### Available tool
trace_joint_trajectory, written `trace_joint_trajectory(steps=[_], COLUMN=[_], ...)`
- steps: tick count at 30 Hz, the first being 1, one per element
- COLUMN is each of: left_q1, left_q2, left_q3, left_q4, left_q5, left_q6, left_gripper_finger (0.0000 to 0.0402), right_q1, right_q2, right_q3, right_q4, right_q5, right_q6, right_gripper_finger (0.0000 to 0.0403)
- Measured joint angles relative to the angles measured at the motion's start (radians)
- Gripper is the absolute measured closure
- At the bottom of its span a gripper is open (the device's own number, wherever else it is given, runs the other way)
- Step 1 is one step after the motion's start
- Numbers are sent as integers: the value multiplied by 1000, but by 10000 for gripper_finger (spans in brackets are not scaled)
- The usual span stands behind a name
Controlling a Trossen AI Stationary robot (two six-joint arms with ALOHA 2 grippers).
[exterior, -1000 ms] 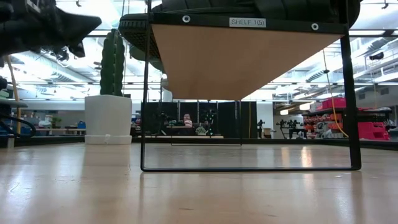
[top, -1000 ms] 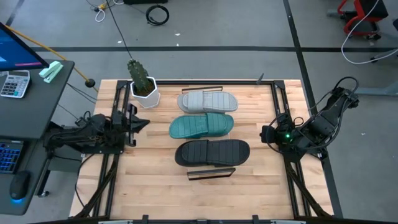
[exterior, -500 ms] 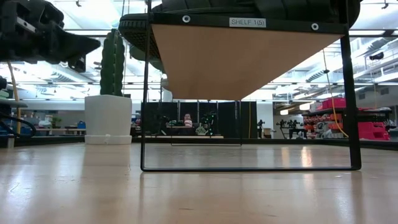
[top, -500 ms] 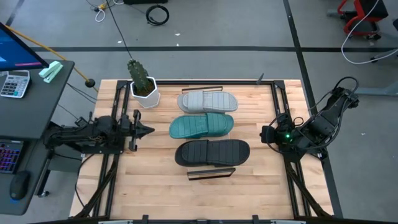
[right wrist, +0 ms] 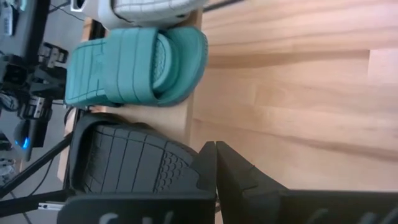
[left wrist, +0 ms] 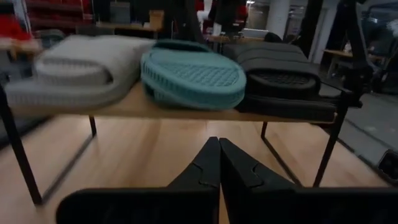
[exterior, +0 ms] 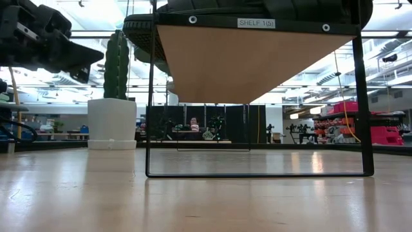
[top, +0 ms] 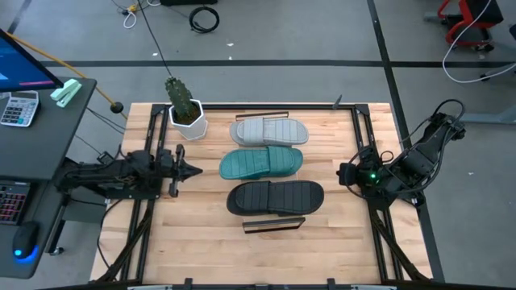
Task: Pick and place slippers onto the shelf
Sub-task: Return to Home Position
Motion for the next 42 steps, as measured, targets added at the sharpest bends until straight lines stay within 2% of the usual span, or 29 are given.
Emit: trace_joint_trajectory(steps=[8,11,18,27,32,37,42], left_q1=[0,0,0,0,0,0,0], left_q2=[39,41,41,41,41,41,41], left_q3=[0,0,-2,-2,-2,-2,-2], left_q4=[-4,-3,37,67,72,73,74], left_q5=[0,0,6,5,4,3,2], left_q6=[-145,-137,-141,-141,-141,-140,-140], left_gripper_finger=[374,378,389,379,371,373,381], right_q1=[15,42,102,176,217,248,266], right_q2=[-30,-69,-155,-328,-470,-604,-699], right_q3=[-51,-125,-318,-509,-603,-679,-730], right_q4=[16,119,382,490,490,500,546], right_q5=[30,53,192,336,352,424,423], right_q6=[-48,-72,-176,-297,-362,-413,-482], right_gripper_finger=[402,402,403,403,403,403,403])
